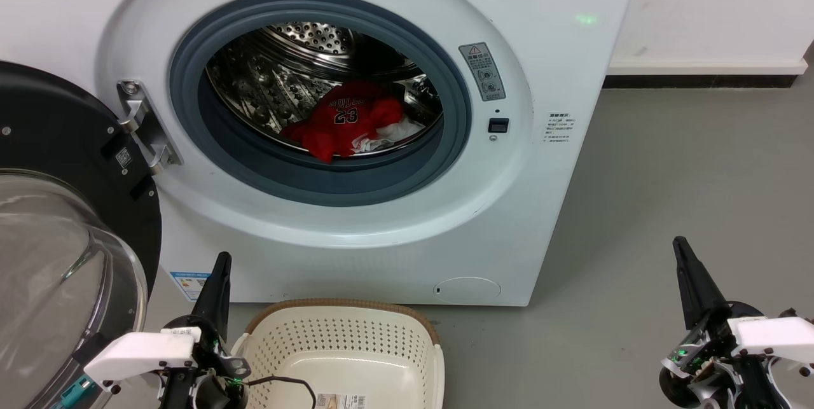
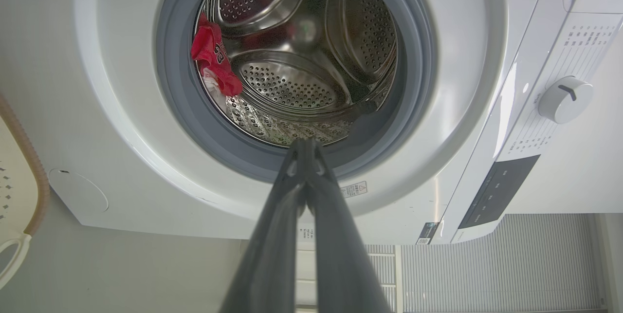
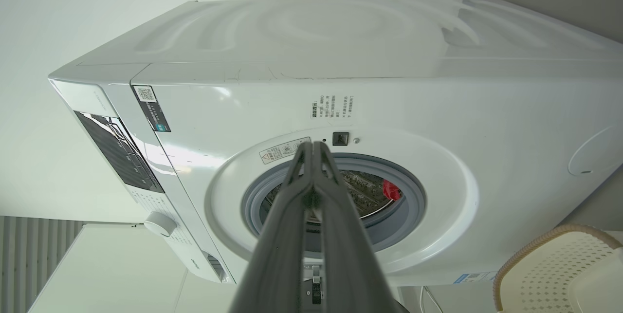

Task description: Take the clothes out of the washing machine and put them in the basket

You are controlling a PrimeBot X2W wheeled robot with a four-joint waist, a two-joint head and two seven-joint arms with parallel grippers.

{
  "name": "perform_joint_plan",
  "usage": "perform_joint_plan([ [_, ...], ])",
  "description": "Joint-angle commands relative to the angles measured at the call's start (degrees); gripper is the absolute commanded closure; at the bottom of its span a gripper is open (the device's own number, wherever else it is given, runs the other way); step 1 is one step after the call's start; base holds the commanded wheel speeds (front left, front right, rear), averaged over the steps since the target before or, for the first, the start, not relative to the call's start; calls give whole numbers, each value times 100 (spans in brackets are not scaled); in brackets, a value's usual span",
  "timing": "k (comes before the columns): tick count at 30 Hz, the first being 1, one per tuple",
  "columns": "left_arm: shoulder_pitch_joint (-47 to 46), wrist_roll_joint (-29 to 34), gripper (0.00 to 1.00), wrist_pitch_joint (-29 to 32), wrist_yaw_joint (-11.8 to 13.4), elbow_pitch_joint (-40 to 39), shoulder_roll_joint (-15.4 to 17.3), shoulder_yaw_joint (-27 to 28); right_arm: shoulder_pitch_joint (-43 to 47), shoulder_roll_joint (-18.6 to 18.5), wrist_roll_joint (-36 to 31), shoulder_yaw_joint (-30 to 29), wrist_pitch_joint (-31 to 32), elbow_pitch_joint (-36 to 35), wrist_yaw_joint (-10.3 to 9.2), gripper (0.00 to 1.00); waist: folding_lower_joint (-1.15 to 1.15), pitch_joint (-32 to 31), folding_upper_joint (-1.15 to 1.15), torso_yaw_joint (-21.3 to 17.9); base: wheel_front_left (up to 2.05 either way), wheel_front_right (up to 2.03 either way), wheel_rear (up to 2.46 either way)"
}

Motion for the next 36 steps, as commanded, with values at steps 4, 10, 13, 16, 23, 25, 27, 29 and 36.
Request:
perform_joint_plan([
  [4, -32, -9, 100, 10, -12, -5, -9, 15, -76, 20, -30, 3, -1, 7, 0, 100, 0, 0, 0, 0, 0, 0, 0],
  [10, -32, -9, 100, 10, -12, -5, -9, 15, -76, 20, -31, 3, -1, 7, 0, 100, 0, 0, 0, 0, 0, 0, 0],
  [13, 12, 1, 0, 0, 0, 25, -2, -4, 14, 0, 2, 1, 0, 22, 0, 0, 0, 0, 0, 0, 0, 0, 0],
  [16, 11, 63, 0, -117, 0, 44, -6, -125, 83, 3, -14, 51, -117, -35, 0, 0, 0, 1, 0, -13, 0, 0, 0],
  [23, -60, 345, 0, -323, 0, -34, -5, -245, 150, 3, -245, 98, -321, -195, 0, 0, 0, 1, 0, -45, 0, 0, 0],
  [25, -79, 498, 0, -377, 0, -80, -5, -258, 161, 4, -365, 99, -375, -257, 0, 0, 0, 0, 0, -53, 0, 0, 0],
  [27, -102, 718, 0, -430, 0, -138, -5, -272, 172, 4, -551, 99, -428, -330, 0, 0, 0, 1, 0, -60, 0, 0, 0],
  [29, -122, 989, 0, -482, 0, -207, -4, -287, 183, 4, -797, 111, -480, -415, 0, 0, 0, 2, 0, -66, 0, 0, 0],
  [36, -163, 1953, 0, -654, 0, -463, -4, -358, 238, 4, -1917, 178, -652, -737, 0, 0, 0, 6, 0, -73, 0, 0, 0],
])
